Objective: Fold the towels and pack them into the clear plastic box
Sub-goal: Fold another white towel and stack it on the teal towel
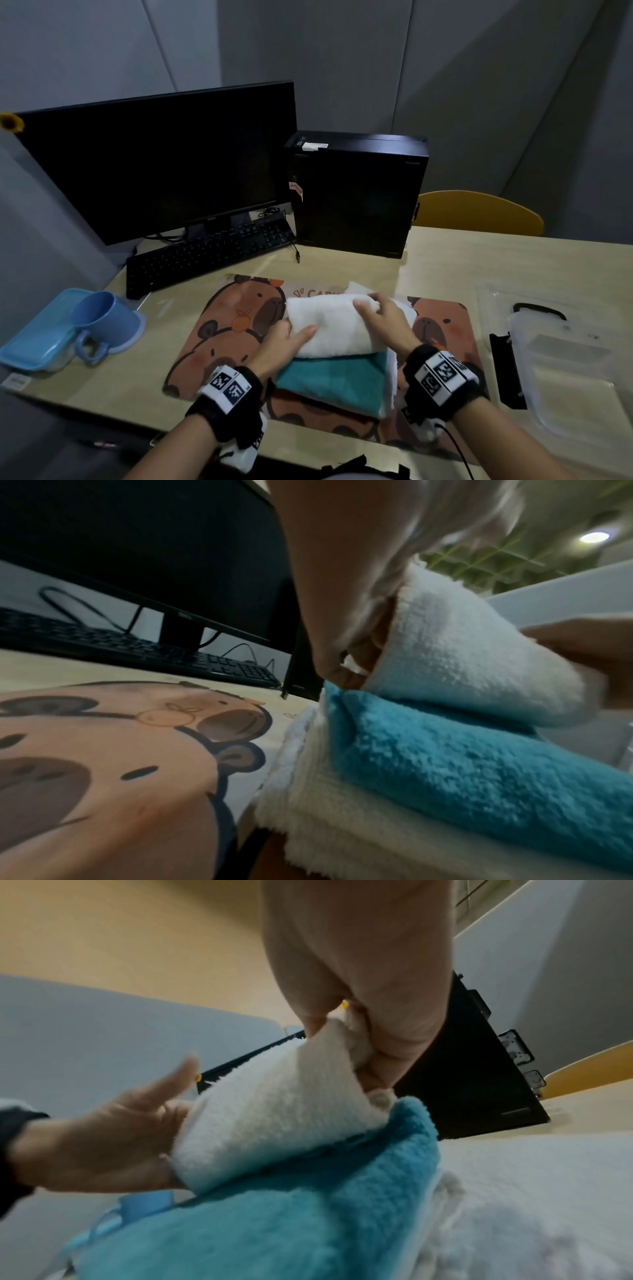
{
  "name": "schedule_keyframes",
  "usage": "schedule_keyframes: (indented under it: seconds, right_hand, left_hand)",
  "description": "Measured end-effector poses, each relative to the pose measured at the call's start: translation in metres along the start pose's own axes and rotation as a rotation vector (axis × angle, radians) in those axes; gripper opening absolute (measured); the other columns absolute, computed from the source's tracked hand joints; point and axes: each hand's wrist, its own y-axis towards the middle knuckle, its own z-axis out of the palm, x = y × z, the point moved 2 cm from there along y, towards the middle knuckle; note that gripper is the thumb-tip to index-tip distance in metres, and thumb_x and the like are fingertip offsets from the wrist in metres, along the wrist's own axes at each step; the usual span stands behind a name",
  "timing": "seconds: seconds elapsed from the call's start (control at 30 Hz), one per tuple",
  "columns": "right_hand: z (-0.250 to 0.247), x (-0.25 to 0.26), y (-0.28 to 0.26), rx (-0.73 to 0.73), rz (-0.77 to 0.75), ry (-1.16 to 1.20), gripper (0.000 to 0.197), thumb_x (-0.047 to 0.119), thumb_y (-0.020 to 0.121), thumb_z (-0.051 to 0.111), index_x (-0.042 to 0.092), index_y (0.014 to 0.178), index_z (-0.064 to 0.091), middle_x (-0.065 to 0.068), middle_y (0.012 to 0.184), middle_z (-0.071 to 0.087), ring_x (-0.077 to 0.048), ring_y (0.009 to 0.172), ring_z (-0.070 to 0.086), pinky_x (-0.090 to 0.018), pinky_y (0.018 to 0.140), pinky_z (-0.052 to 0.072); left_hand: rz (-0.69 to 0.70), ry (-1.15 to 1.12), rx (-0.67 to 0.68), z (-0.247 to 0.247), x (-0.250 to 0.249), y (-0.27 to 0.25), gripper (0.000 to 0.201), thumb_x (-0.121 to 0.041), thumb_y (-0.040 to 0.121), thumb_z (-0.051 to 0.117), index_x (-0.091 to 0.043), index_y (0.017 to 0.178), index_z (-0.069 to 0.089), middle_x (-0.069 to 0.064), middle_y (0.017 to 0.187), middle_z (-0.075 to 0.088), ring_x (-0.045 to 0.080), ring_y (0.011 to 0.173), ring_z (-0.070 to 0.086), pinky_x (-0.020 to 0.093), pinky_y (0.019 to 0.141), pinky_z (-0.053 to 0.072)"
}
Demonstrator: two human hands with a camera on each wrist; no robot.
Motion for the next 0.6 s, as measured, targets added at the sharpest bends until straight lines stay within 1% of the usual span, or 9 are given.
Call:
schedule_keyframes:
  seconds: [0.03,0.1,0.17,0.2,0.3,0.4,0.47,0.53,0.6]
  right_hand:
    - [0.003,-0.002,0.005,0.018,0.048,-0.059,0.049,0.040,0.091,0.051,0.008,0.128,0.047,-0.013,0.125,0.056,-0.024,0.107,0.054,-0.028,0.084,0.042]
    - [0.006,-0.007,0.011,0.055,0.088,-0.258,0.042,0.042,0.091,0.051,0.008,0.114,0.053,-0.015,0.116,0.059,-0.026,0.103,0.056,-0.032,0.086,0.045]
    - [0.007,-0.010,0.012,0.078,0.102,-0.379,0.038,0.045,0.090,0.049,0.009,0.101,0.053,-0.014,0.111,0.060,-0.026,0.098,0.057,-0.032,0.084,0.045]
    - [0.006,-0.011,0.012,0.092,0.118,-0.365,0.042,0.046,0.090,0.049,0.008,0.108,0.052,-0.016,0.119,0.058,-0.026,0.104,0.055,-0.032,0.087,0.043]
    - [0.002,-0.010,0.010,0.106,0.116,-0.164,0.059,0.036,0.088,0.058,0.005,0.134,0.037,-0.015,0.137,0.047,-0.029,0.121,0.049,-0.033,0.096,0.041]
    - [-0.003,-0.004,0.008,0.076,0.014,-0.028,0.050,0.020,0.086,0.062,0.008,0.128,0.039,-0.012,0.127,0.055,-0.026,0.108,0.055,-0.036,0.091,0.047]
    - [-0.009,0.002,0.003,0.095,-0.027,0.086,0.043,0.012,0.087,0.060,0.009,0.125,0.040,-0.009,0.120,0.057,-0.020,0.097,0.058,-0.032,0.083,0.051]
    - [-0.020,0.008,-0.001,0.094,-0.083,0.249,0.037,0.006,0.089,0.055,0.014,0.121,0.041,-0.004,0.112,0.057,-0.013,0.085,0.060,-0.025,0.070,0.055]
    - [-0.035,0.014,-0.001,0.006,-0.162,0.394,0.032,0.001,0.089,0.052,0.022,0.111,0.043,0.001,0.107,0.057,-0.011,0.086,0.061,-0.028,0.070,0.057]
  left_hand:
    - [-0.006,0.053,-0.071,0.001,0.006,0.005,0.033,-0.035,0.085,0.063,-0.009,0.106,0.064,0.000,0.101,0.069,0.022,0.101,0.065,0.031,0.084,0.052]
    - [-0.031,0.107,-0.135,0.004,0.016,0.012,0.031,-0.026,0.088,0.061,-0.005,0.111,0.063,0.004,0.107,0.068,0.024,0.104,0.063,0.028,0.083,0.049]
    - [-0.042,0.139,-0.157,0.004,0.021,0.014,0.046,-0.037,0.082,0.063,-0.007,0.116,0.060,0.006,0.114,0.066,0.022,0.105,0.062,0.033,0.090,0.050]
    - [-0.043,0.139,-0.162,0.003,0.022,0.014,0.057,-0.045,0.075,0.063,-0.009,0.119,0.058,0.005,0.117,0.065,0.020,0.106,0.062,0.036,0.093,0.050]
    - [-0.069,0.096,-0.133,0.001,0.031,0.019,0.075,-0.055,0.064,0.063,-0.017,0.126,0.048,-0.002,0.124,0.060,0.015,0.113,0.058,0.042,0.097,0.048]
    - [-0.064,0.064,-0.094,0.002,0.020,0.017,0.075,-0.047,0.068,0.067,-0.019,0.131,0.038,-0.004,0.129,0.054,0.014,0.118,0.053,0.044,0.101,0.046]
    - [-0.011,0.051,-0.103,0.003,0.001,0.013,0.064,-0.026,0.078,0.069,-0.017,0.131,0.034,-0.004,0.128,0.052,0.013,0.118,0.051,0.036,0.100,0.046]
    - [0.051,-0.014,-0.118,0.004,-0.025,0.014,0.058,-0.009,0.083,0.065,-0.018,0.130,0.032,-0.008,0.119,0.051,0.010,0.113,0.052,0.018,0.085,0.049]
    - [0.104,-0.115,-0.121,0.004,-0.054,0.023,0.060,-0.001,0.084,0.061,-0.021,0.131,0.029,-0.014,0.111,0.050,0.004,0.104,0.054,0.016,0.073,0.053]
